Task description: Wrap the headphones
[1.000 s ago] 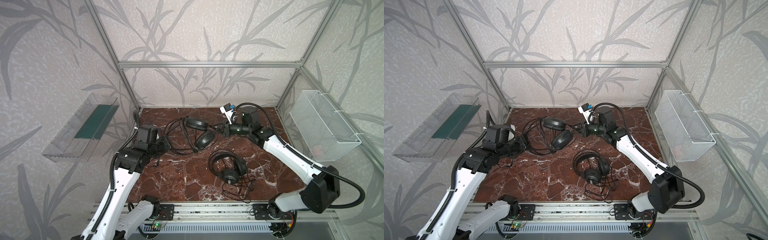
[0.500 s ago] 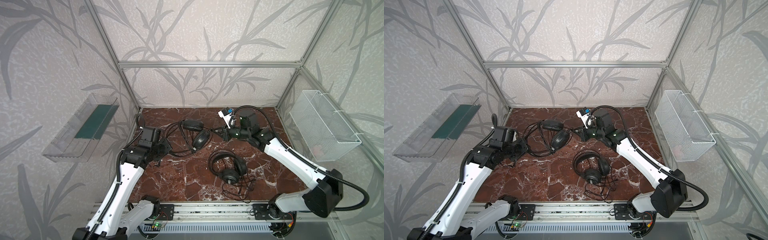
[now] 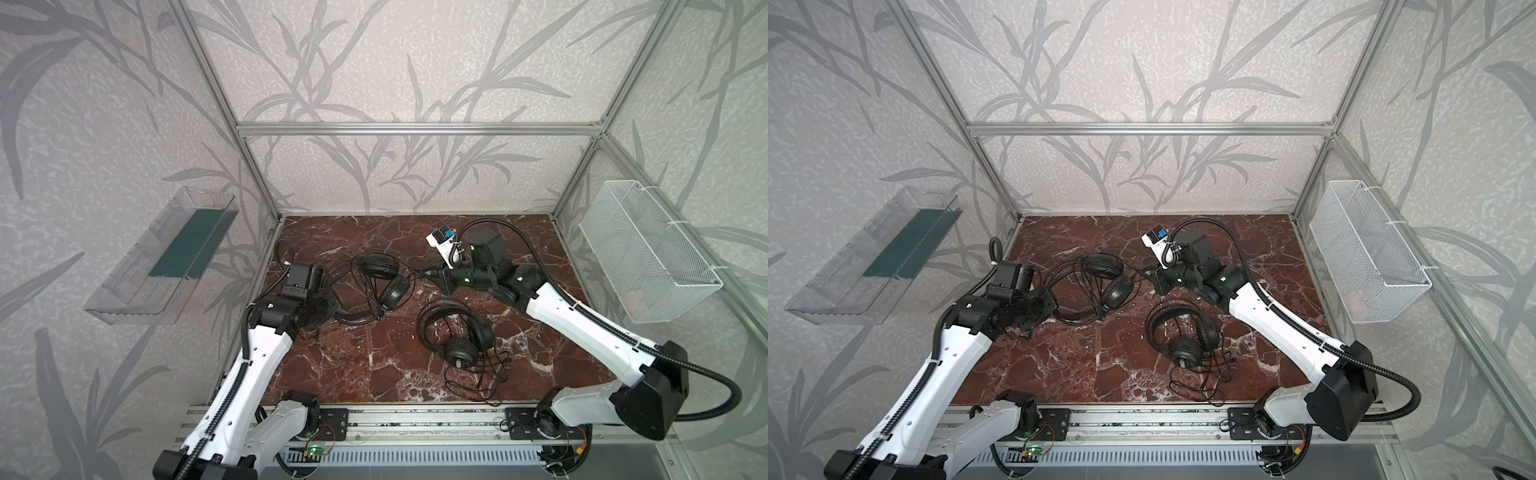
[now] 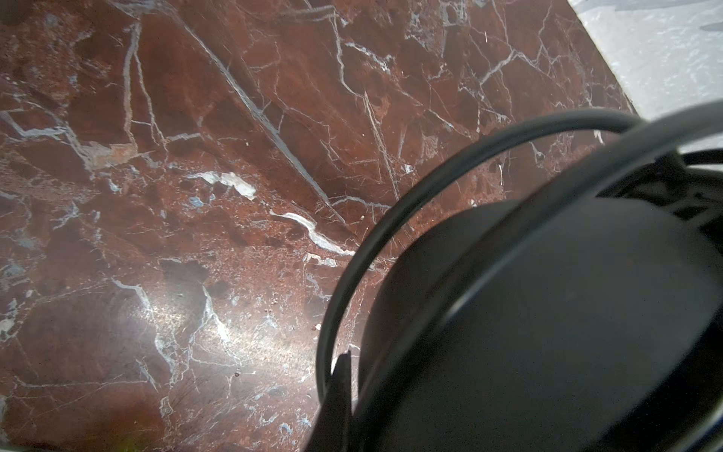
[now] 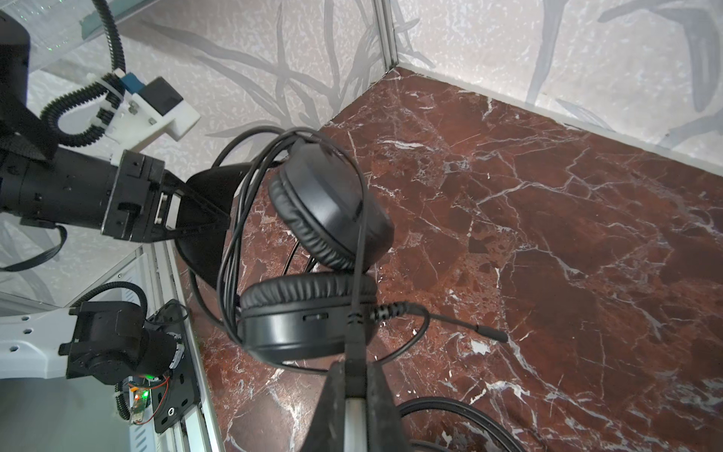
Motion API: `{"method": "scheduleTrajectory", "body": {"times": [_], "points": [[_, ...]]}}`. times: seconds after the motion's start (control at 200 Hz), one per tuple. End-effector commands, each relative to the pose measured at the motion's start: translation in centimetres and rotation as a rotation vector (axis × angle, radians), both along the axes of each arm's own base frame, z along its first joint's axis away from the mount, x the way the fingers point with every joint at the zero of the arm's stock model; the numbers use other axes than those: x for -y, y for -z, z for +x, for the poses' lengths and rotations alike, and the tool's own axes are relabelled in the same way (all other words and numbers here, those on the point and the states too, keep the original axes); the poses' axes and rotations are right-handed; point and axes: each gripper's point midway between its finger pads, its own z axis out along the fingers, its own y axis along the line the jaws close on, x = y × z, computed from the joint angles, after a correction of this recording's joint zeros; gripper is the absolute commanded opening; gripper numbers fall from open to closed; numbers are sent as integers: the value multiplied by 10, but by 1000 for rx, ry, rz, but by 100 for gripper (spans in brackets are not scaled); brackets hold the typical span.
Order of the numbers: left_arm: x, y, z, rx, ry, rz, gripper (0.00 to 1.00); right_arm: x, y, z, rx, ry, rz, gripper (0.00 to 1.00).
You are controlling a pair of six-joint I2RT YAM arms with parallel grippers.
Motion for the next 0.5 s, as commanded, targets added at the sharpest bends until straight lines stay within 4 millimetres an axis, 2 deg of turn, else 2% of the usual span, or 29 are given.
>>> {"method": "scheduleTrajectory", "body": {"times": [0.0,0.075,0.155,0.32,0.405,0.495], "points": [[6,-25,17,117,-21,-63,0,6,-14,-5,32,16,28,0],[9,-22,17,106,-20,-85,0,1,-17,-13,32,-21,27,0],[13,-22,18,117,-16,-114,0,-3,-10,-17,47,-33,-14,0],[27,-37,20,171,38,-192,0,5,1,2,62,40,-71,0],[41,-43,20,189,91,-260,0,3,-3,6,39,30,-76,0],[45,-45,18,195,110,-279,0,-3,-14,3,39,0,-64,0]]}}
